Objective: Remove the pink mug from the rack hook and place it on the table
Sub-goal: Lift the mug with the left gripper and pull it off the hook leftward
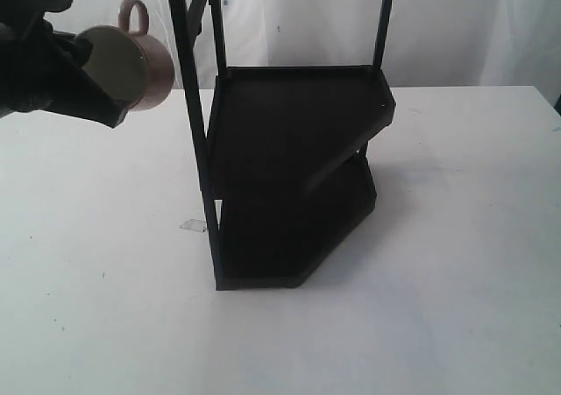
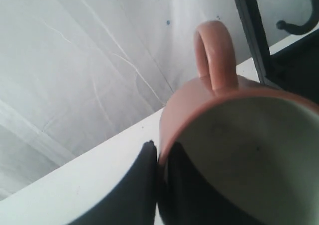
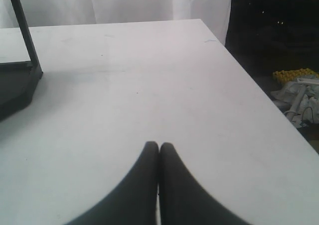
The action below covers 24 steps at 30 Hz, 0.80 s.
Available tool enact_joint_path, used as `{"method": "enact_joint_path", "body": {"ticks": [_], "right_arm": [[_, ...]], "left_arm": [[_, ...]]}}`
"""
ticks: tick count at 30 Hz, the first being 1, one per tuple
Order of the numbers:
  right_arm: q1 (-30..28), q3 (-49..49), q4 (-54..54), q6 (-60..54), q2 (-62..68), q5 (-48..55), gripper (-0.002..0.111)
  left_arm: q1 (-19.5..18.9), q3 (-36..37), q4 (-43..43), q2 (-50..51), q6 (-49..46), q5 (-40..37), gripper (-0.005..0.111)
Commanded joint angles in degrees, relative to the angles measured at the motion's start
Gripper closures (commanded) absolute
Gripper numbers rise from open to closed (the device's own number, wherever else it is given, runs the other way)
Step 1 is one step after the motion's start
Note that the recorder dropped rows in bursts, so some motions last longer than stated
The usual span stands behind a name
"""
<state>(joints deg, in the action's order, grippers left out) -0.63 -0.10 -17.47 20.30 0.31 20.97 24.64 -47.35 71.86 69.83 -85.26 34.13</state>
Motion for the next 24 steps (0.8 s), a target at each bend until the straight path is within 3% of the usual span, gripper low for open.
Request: {"method": "enact_joint_path", "body": {"ticks": [1,6,8,12,19,24], "right_arm": [[0.05,0.10,-0.35,-0.01,-0.31,-0.47,0.108],[0.05,0.10,-0.35,-0.01,-0.31,-0.47,0.108],[0.05,0.10,-0.35,-0.01,-0.31,-0.47,0.108],[0.05,0.10,-0.35,-0.01,-0.31,-0.47,0.108],[0.05,0.10,-0.35,-0.01,-0.31,-0.47,0.108],[0.05,0.10,-0.35,-0.01,-0.31,-0.47,0.108]], "left_arm": [[0.08,-0.13,11.91,-3.12,-11.92,-1.85,0.107],[0.08,-0.13,27.49,-5.16,-27.66,-4.71,0.107],[0.08,-0.01,28.09,-5.21,-33.36,-4.00,0.107],[0.08,0.23,28.09,-5.21,-33.63,-2.06,0.107],[0.08,-0.71,28.09,-2.18,-34.47,-7.57,0.107],[-0.29,-5.15,28.09,2.71,-35.69,-0.51,0.107]]}}
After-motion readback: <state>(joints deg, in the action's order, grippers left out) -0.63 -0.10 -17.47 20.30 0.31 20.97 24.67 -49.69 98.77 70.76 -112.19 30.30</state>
